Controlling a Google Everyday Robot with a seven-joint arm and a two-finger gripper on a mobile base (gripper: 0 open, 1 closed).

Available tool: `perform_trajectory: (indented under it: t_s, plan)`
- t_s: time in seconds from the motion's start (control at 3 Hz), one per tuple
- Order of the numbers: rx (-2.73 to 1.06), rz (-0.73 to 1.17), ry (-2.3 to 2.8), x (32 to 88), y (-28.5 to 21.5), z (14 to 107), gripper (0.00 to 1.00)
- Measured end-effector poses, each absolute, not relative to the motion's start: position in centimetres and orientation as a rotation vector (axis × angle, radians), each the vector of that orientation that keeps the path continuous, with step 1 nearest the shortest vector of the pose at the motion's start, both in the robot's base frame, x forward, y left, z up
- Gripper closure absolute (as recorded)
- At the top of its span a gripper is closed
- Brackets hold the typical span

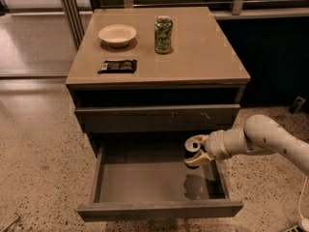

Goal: Pick pepsi can from middle drawer and place on counter

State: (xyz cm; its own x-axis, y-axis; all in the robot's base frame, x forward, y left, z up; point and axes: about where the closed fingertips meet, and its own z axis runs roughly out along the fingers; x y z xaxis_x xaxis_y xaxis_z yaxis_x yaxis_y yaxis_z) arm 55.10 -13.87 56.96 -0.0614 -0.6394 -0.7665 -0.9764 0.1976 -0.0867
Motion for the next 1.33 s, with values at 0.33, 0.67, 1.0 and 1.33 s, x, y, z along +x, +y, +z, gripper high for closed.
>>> perform_trajectory:
  t_s: [0.33,0.67,1.0,1.33]
  plan:
    - [-1.477,0.651,1.786,55.6,-13.7,58.0,1.0]
    - [-1.403,0.681,1.796,56.5,-13.9,63.9,1.0]
    - [-1.345,0.653,1.808,57.6,-14.7,72.8,1.0]
    - [-1.328,0.561,1.769,58.7,-15.0,84.2,1.0]
